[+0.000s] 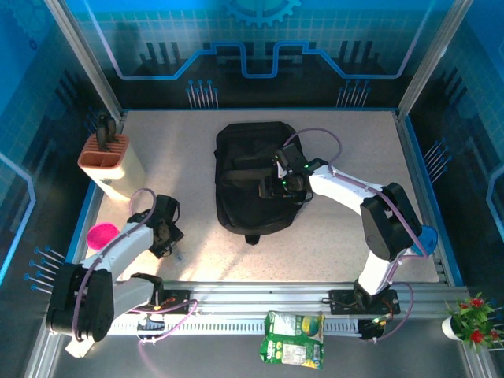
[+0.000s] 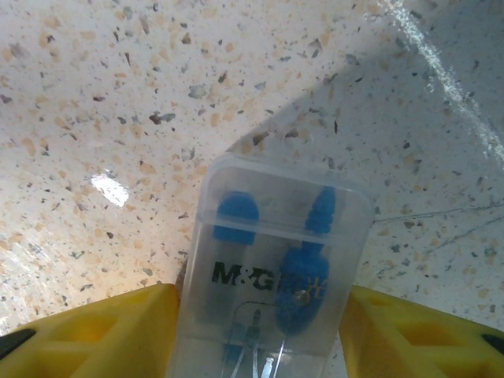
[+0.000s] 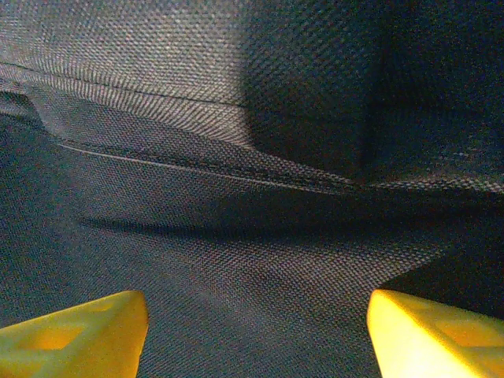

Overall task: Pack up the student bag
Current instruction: Pick up the loose stationery from the bottom-left of the table, then pass the loose stationery.

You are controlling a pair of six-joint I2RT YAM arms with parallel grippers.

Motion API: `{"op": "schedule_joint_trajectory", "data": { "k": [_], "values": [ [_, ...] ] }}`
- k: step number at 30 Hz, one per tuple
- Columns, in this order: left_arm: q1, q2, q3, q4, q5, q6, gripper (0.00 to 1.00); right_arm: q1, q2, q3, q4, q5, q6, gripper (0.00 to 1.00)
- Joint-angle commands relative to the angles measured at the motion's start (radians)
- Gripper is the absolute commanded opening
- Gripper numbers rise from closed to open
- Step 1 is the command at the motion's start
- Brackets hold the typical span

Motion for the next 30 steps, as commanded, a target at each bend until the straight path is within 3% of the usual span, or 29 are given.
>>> {"op": "schedule_joint_trajectory", "data": {
  "k": [1,6,9,14,22,30],
  "values": [
    [0.01,0.045,0.001,0.019,0.054,0.016,0.54,-0.013,0.008,0.014,-0.024,0.0,0.015,0.75],
    [0.011,0.061,0.031,0.027,0.08,0.05,0.4,-0.018,-0.028,-0.004,-0.006,-0.001,0.022,0.75],
    [0.01,0.046,0.065,0.029,0.112,0.081,0.37,-0.02,-0.084,-0.043,0.048,-0.017,0.033,0.76],
    [0.007,0.019,0.165,0.056,0.237,0.086,0.36,-0.019,-0.178,-0.107,0.165,-0.111,0.046,0.78],
    [-0.045,0.093,0.335,0.279,0.461,-0.042,0.37,0.061,-0.212,-0.153,0.374,-0.289,0.111,0.78],
    [-0.111,0.232,0.449,0.486,0.553,-0.174,0.37,0.144,-0.17,-0.113,0.449,-0.327,0.133,0.77]
  ]
}}
